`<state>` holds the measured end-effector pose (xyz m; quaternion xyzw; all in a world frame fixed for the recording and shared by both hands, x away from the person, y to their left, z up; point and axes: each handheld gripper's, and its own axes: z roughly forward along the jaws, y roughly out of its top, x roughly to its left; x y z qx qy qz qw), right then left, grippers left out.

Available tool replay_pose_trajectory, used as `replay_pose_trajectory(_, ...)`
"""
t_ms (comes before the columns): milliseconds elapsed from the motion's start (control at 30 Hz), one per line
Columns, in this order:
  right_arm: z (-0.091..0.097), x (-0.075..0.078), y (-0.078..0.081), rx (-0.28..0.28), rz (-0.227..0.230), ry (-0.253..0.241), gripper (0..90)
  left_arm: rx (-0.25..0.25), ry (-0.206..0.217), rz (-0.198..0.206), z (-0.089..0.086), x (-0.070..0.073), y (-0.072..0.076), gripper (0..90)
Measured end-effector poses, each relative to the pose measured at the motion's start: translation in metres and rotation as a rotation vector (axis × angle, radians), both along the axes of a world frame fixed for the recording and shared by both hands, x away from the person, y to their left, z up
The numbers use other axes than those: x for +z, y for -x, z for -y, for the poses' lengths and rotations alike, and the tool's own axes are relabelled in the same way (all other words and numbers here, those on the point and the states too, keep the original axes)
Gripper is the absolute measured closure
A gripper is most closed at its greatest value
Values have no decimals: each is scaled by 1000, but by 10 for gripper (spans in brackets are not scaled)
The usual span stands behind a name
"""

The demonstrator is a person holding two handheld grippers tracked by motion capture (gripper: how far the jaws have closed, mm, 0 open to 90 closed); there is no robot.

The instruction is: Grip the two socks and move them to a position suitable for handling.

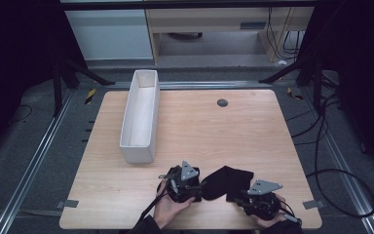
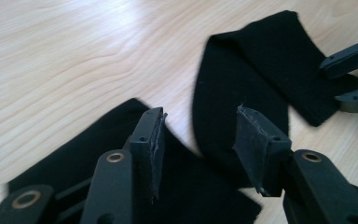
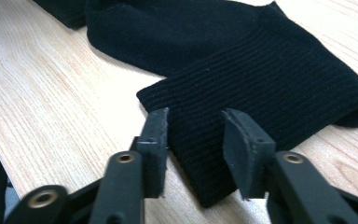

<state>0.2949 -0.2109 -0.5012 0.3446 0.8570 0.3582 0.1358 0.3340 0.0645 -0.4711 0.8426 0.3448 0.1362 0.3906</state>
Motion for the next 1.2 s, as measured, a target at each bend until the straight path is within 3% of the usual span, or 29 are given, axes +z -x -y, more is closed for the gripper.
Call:
replay_pose_trajectory(233,1,1,-1,14,-19,-1,773,-60,-45,-22,21,-15,2,566)
replay_pose_trajectory(433,0,2,-1,12,-36,0,802,-78,-85,-29,29,-23,3,637)
replay_pose_trajectory(567,3,6,-2,2,-41,-29,803,-77,-90,-29,30,-25,3,653)
replay_pose_trajectory(767,14,23,-10,-74,46,-178,798,-83,-94,-31,32,-26,2,653)
replay_pose_trajectory(800,14,23,-10,-74,46,-178,798,-83,-94,-31,32,-26,2,652)
replay_pose_trajectory(833,19,29,-16,-121,74,-239,798,-86,-90,-33,32,-26,2,652)
replay_pose_trajectory(867,19,29,-16,-121,74,-239,798,-86,-90,-33,32,-26,2,652)
replay_pose_trajectory(900,23,32,-21,-155,96,-277,798,-87,-87,-33,32,-26,2,652)
replay_pose_trajectory(1033,28,37,-35,-228,140,-292,798,-96,-86,-38,34,-26,2,652)
replay_pose_trajectory(1100,28,37,-39,-239,145,-295,799,-101,-85,-38,35,-26,2,652)
replay_pose_trajectory(1200,27,41,-61,-281,175,-283,798,-106,-89,-37,37,-26,3,652)
